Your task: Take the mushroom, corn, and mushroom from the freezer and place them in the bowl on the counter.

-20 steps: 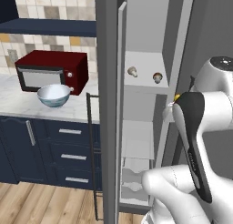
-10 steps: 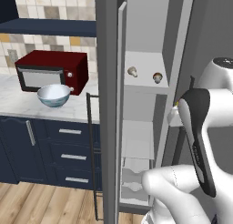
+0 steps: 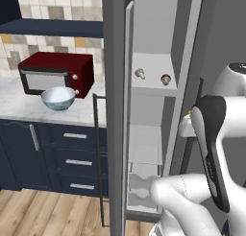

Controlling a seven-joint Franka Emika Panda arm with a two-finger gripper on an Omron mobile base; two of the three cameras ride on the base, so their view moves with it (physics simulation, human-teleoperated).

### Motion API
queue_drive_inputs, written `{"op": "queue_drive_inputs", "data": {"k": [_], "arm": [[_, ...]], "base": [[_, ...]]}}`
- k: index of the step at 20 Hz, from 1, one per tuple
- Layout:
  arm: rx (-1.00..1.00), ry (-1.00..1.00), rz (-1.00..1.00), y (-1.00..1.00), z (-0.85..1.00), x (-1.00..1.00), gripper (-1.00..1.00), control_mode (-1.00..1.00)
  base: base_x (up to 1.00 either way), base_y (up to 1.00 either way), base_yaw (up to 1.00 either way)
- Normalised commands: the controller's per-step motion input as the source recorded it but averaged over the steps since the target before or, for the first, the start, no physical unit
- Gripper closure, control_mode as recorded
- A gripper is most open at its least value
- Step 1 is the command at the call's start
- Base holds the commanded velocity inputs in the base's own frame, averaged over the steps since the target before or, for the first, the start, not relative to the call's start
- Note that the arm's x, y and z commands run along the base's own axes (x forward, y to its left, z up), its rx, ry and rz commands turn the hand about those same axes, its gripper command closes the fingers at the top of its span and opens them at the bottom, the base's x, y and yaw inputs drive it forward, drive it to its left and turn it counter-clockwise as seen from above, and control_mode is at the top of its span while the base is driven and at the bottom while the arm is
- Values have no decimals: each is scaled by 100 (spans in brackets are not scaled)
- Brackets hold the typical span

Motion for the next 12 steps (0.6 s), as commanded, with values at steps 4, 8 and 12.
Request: {"op": "queue_drive_inputs", "data": {"k": [4, 8, 12], "arm": [[0, 0, 0, 0, 0, 0, 100, 100], [0, 0, 0, 0, 0, 0, 100, 100], [0, 0, 0, 0, 0, 0, 100, 100]], "base": [[-61, 4, 0], [-79, 8, 0], [-66, 43, 0]]}}
